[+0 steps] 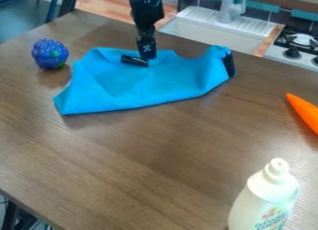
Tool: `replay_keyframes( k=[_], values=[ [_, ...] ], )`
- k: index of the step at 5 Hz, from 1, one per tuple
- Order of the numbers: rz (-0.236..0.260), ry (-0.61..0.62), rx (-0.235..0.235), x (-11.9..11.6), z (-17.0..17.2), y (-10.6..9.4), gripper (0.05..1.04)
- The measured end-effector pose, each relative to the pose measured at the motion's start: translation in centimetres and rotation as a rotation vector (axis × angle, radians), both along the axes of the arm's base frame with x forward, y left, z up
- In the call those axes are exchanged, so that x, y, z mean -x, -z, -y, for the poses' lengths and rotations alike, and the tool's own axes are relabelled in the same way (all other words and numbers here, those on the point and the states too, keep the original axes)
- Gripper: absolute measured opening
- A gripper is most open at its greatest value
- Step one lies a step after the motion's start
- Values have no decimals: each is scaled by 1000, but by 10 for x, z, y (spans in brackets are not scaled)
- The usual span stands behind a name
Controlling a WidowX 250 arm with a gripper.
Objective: Unfold the cloth from top left to bottom right
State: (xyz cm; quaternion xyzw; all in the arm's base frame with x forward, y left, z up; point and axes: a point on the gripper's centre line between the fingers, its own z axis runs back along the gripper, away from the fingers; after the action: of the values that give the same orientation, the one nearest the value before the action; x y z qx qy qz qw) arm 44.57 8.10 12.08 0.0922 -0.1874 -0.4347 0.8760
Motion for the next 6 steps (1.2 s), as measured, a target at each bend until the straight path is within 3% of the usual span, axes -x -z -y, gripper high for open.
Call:
replay_keyframes(
  k=[1, 3, 4, 5, 6],
  values=[
    [-14, 8, -49, 3, -3, 7, 1000],
    [-66, 41, -54, 15, -2, 24, 1000],
    [-71, 47, -61, 17, -3, 28, 950],
    [-69, 45, -62, 17, -4, 28, 712],
    [-70, 36, -58, 19, -11, 29, 403]
  ],
)
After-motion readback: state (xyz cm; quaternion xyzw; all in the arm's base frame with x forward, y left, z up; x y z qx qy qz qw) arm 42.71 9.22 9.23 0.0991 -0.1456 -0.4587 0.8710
